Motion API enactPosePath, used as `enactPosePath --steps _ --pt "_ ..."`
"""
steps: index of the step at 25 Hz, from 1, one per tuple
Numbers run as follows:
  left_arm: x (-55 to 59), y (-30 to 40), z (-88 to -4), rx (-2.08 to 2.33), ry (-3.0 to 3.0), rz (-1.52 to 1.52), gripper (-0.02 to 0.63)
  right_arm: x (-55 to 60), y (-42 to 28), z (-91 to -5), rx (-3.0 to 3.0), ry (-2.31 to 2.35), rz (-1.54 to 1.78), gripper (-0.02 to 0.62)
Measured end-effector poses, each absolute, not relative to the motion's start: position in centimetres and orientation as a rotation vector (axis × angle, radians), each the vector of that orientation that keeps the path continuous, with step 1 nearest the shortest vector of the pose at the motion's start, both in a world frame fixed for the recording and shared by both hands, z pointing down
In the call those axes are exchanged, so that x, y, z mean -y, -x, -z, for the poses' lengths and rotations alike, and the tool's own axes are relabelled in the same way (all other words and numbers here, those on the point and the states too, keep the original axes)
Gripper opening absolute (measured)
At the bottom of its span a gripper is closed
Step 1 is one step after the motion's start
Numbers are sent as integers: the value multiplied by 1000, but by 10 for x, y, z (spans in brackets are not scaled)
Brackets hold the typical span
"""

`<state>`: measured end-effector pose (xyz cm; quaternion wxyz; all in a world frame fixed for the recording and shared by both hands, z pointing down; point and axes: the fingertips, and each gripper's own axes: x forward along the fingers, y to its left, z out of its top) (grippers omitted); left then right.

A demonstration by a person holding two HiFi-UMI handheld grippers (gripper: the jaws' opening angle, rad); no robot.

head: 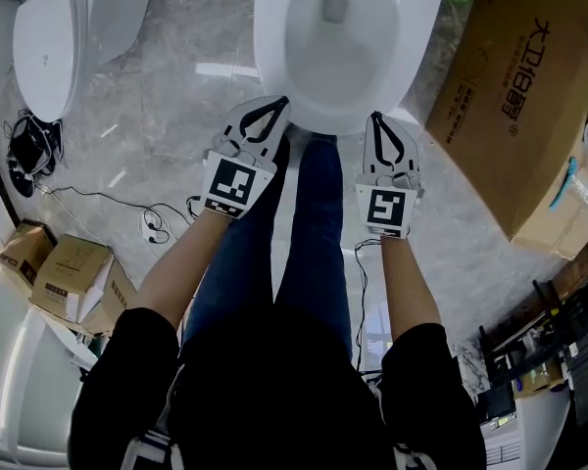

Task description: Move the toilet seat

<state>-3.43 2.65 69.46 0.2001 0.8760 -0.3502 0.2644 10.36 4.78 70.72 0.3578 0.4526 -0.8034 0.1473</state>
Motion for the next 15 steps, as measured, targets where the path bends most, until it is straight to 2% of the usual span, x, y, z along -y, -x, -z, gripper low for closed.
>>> enactPosePath --steps 15 --pt "-55 33 -731 869 -2457 -884 8 -69 -106 -741 2057 -1107 -359 23"
